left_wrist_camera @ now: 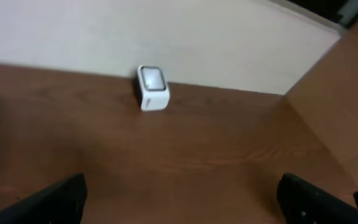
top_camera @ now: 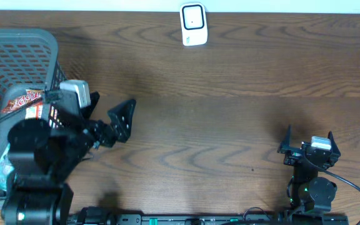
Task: Scan the item barcode
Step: 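Reach the left gripper into the grey basket toward the teal bottle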
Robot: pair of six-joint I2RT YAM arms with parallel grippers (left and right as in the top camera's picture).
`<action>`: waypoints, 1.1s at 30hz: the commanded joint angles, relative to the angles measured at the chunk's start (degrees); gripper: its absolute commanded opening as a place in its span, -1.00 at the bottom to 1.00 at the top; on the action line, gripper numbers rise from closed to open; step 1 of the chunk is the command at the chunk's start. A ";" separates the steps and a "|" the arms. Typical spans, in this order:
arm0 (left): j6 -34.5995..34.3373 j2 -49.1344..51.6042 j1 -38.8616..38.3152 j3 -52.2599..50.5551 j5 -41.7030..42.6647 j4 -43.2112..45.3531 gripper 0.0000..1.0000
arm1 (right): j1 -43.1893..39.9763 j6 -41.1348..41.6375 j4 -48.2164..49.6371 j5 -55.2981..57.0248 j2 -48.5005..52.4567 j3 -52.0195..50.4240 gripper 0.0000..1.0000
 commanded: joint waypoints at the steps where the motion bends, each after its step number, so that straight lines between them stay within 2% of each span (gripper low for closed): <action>1: -5.27 3.15 0.55 7.56 -9.66 -1.38 0.96 | 0.28 -0.61 -0.24 -0.33 -0.09 -0.04 0.99; 4: -5.16 8.74 2.29 18.78 -16.24 -7.43 0.95 | 0.28 -0.61 -0.24 -0.33 -0.09 -0.04 0.99; 5: -4.55 13.07 4.13 27.21 -20.74 -12.66 0.96 | 0.28 -0.61 -0.24 -0.35 -0.09 -0.04 0.98; 8: -4.07 21.20 8.52 42.12 -29.20 -23.10 0.96 | 0.28 -0.61 -0.24 -0.35 -0.09 -0.04 0.99; 13: -10.43 32.22 18.53 58.25 -38.69 -41.77 0.95 | 0.28 -0.61 -0.24 -0.35 -0.09 -0.04 0.99; 18: -18.01 37.86 29.00 58.27 -38.97 -54.07 0.96 | 0.28 -0.61 -0.24 -0.33 -0.09 -0.04 0.99; 22: -19.41 41.20 34.84 56.78 -38.99 -60.22 0.96 | 0.28 -0.61 -0.24 -0.35 -0.09 -0.04 0.99; 27: -19.39 41.77 38.97 52.96 -38.97 -62.18 0.96 | 0.28 -0.61 -0.24 -0.35 -0.09 -0.04 0.99; 33: -19.32 41.59 39.74 45.64 -38.99 -60.22 0.96 | 0.28 -0.61 -0.24 -0.35 -0.09 -0.04 0.98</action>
